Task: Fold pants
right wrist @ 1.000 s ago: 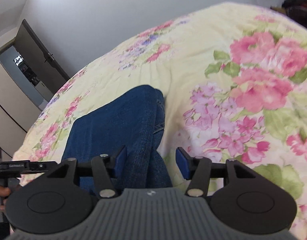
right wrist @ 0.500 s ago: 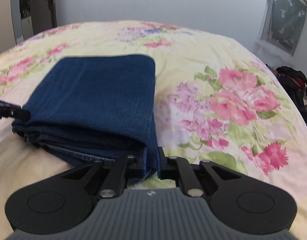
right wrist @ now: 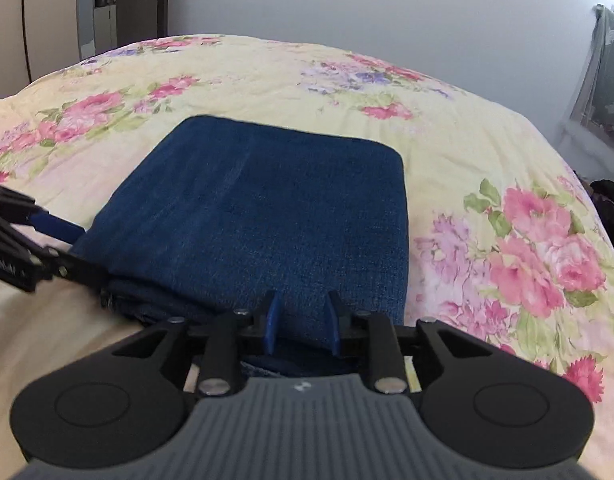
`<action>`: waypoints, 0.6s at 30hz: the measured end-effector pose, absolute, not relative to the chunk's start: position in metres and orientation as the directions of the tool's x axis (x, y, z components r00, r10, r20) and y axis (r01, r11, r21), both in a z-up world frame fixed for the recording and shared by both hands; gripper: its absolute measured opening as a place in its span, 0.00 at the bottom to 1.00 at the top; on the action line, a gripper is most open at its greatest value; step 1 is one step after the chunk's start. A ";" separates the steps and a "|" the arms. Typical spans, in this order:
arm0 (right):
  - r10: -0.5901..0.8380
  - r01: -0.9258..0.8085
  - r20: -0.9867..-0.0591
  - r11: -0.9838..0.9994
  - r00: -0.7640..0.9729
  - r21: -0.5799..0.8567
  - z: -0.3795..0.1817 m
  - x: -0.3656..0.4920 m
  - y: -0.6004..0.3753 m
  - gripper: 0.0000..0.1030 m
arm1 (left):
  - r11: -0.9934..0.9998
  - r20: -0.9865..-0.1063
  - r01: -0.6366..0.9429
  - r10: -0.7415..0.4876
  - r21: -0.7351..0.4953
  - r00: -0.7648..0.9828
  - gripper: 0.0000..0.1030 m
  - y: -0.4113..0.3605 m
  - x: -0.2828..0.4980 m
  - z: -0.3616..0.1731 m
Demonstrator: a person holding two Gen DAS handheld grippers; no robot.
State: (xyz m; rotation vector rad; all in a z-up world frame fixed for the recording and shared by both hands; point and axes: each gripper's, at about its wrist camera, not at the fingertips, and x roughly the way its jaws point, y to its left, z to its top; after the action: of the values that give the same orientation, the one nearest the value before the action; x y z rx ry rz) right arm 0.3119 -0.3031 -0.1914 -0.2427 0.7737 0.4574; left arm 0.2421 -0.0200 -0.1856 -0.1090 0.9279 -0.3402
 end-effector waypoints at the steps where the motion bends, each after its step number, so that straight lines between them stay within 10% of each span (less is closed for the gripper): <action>1: 0.346 -0.497 -0.722 0.868 0.598 0.005 -0.186 0.313 -0.311 0.24 | 0.945 -0.768 0.225 -0.323 -0.236 0.553 0.84 -0.009 0.244 -0.179; 6: 0.550 -0.495 -0.604 0.823 0.576 0.278 -0.147 0.339 -0.368 0.81 | 0.882 -0.739 0.110 -0.448 -0.459 0.504 0.87 0.049 0.275 -0.163; 18: 0.672 -0.275 -0.700 0.739 0.243 0.614 -0.205 0.480 -0.416 0.80 | 0.753 -0.679 -0.008 -0.589 -0.658 0.437 0.87 0.057 0.341 -0.206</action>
State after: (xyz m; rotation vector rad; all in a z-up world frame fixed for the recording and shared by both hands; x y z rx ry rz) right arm 0.4802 -0.4164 -0.2046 0.4053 1.1554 0.6711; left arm 0.3407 0.0571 -0.2056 -0.6446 1.0702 -0.3943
